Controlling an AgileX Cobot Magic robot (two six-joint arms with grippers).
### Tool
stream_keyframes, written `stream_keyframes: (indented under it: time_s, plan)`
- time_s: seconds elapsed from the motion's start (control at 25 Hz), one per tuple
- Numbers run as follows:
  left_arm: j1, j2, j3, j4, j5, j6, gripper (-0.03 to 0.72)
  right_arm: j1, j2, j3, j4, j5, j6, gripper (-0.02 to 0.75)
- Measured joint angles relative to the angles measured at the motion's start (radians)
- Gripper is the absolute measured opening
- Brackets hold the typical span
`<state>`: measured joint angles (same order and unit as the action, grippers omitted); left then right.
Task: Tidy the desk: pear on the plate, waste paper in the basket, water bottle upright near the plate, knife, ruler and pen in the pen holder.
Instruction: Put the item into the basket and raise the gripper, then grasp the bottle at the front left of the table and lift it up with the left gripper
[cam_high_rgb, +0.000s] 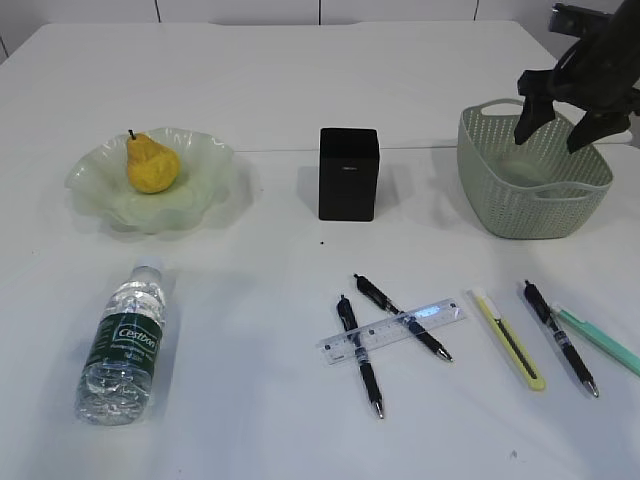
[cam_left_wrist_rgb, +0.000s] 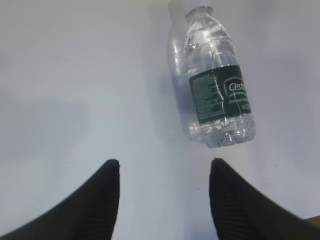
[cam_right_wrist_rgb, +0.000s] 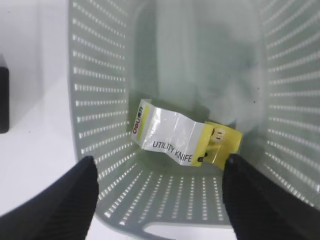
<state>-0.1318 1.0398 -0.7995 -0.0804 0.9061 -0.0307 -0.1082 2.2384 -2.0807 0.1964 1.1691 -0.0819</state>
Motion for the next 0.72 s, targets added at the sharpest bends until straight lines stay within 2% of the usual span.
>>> stream_keyframes:
  time_s: [0.52,0.72]
  plan:
    - [0.0,0.0,0.0,0.0,-0.003,0.0,0.403,0.016,-0.15,0.009,0.06,0.063,-0.011,0.563]
    - [0.0,0.0,0.0,0.0,-0.003,0.0,0.403,0.059,-0.266,0.149,0.027,0.063,-0.011,0.558]
